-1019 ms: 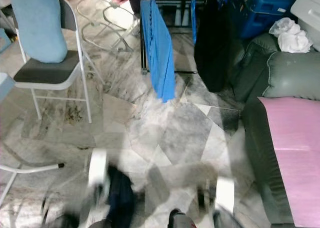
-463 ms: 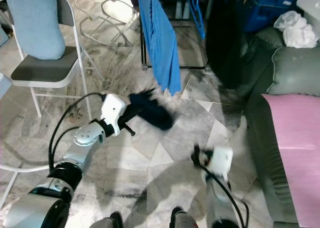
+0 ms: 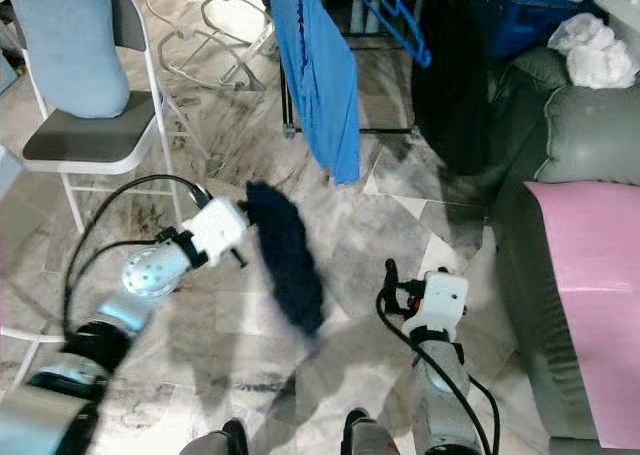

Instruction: Hang hanger

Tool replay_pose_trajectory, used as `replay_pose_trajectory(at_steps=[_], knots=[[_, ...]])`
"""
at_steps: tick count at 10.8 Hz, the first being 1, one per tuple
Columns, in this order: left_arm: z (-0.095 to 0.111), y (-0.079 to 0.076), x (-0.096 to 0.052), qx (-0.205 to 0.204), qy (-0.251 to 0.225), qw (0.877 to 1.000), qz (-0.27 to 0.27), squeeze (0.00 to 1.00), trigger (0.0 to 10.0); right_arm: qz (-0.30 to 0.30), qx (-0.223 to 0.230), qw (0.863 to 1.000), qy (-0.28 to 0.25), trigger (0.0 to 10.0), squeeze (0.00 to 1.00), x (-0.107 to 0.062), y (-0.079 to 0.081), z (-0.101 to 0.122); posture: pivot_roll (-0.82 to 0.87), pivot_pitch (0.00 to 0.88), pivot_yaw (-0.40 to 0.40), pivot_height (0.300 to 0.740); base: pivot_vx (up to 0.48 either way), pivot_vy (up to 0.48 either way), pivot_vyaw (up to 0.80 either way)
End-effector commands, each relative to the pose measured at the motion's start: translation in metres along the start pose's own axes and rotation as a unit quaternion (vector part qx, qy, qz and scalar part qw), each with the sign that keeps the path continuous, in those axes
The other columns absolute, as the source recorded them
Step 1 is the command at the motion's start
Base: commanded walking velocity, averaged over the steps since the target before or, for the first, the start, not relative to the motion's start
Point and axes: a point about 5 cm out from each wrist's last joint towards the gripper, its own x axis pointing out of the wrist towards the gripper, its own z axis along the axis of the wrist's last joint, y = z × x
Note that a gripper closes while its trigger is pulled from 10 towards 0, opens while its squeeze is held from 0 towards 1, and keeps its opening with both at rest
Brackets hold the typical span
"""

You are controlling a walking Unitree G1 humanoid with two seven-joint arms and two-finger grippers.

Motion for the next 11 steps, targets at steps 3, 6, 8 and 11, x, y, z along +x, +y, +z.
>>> replay_pose_trajectory(at_steps=[3, 6, 8, 11], knots=[[-0.024, -0.006, -0.010, 0.097, 0.085, 0.990, -0.057, 0.00, 10.0, -0.002, 0.018, 1.000, 0.010, 10.0, 0.00, -0.003, 0.008, 0.002, -0.10, 0.245, 0.076, 0.740, 0.000, 0.000, 0.00], [-0.038, -0.022, -0.011, -0.179, 0.117, 0.972, 0.100, 0.00, 10.0, -0.010, 0.014, 1.000, -0.011, 10.0, 0.00, -0.001, 0.008, 0.012, -0.08, 0.244, 0.092, 0.740, 0.000, 0.000, 0.00], [-0.042, -0.042, -0.014, -0.333, 0.110, 0.921, 0.169, 0.00, 10.0, 0.006, -0.009, 1.000, -0.023, 10.0, 0.00, -0.005, 0.011, 0.018, -0.08, 0.243, 0.081, 0.740, 0.000, 0.000, 0.00], [-0.035, -0.051, -0.008, -0.404, 0.083, 0.895, 0.170, 0.00, 10.0, 0.017, -0.034, 0.998, -0.047, 10.0, 0.00, -0.016, 0.004, 0.033, -0.10, 0.232, 0.064, 0.740, 0.331, 0.000, 0.00]])
